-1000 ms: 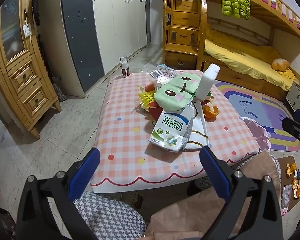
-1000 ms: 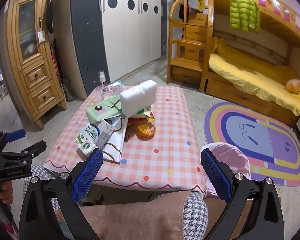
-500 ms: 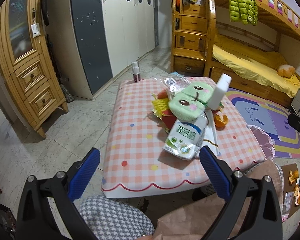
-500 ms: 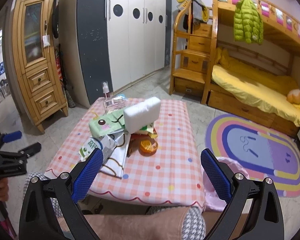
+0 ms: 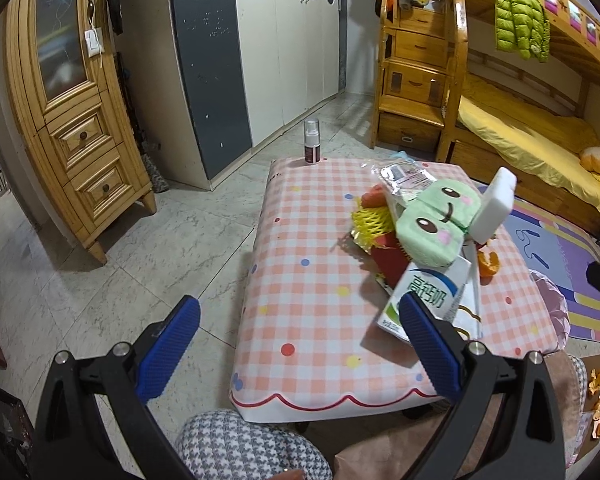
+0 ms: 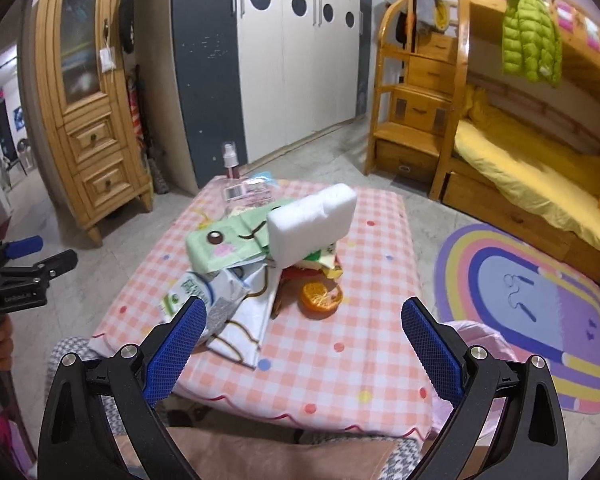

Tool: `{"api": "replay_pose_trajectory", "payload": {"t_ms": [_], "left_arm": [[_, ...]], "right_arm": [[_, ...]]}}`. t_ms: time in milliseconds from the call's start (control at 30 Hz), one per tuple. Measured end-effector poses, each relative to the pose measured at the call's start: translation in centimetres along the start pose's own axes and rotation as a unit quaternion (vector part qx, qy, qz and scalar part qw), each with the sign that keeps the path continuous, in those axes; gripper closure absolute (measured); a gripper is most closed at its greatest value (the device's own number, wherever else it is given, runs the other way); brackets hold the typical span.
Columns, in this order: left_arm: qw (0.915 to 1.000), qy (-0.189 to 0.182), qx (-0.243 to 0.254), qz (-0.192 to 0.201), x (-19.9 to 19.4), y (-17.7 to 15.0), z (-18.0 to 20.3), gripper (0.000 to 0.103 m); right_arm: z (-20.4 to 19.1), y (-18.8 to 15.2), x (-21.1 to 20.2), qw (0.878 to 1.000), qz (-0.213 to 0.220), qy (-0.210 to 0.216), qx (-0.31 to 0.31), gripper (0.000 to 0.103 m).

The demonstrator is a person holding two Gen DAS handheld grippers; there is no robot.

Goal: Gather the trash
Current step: 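Move both tools toward the trash items on the checked table, then grasp the white foam block with the right tool and lift it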

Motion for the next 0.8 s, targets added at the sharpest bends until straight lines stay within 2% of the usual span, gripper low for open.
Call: {"api": "replay_pose_trajectory", "payload": {"t_ms": [200, 667, 700, 767, 800], "left_arm": [[0.9999, -0.001, 0.000, -0.013, 1.7, 0.2, -0.1, 0.007], [0.9998, -0.014, 0.002, -0.011, 4.7, 1.9, -0.4, 0.007], [0.9998, -0.016, 0.002, -0.011, 4.9, 2.0, -0.3, 0.007], [0.9998, -0.016, 0.004, -0.014, 5.5, 2.1, -0.1, 0.007], [0.9997, -0.017, 0.005, -0.016, 5.9, 2.1, 0.0, 0.007]], "right_arm": [[0.4, 0.8, 1.0, 0.999, 0.000, -0.043, -0.025, 0.007], [1.4, 2.4, 1.3, 0.999, 0.025, -0.025, -0.019, 0.012], [1.4, 2.4, 1.4, 0.999, 0.024, -0.024, -0.019, 0.013], [1.2, 2.3, 1.9, 0.999, 0.018, -0.021, -0.022, 0.030], [1.2, 2.2, 2.2, 0.999, 0.013, -0.021, -0.023, 0.036]]}}
Point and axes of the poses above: each gripper's, at about its wrist camera, not at the fingertips, and x roughly the way its jaws point, z to its right, y to its top, the point moved 8 cm from there along x, roughly the way its jaws point, and after that the axes turned 4 degrees about x, right-handed, at the moved point
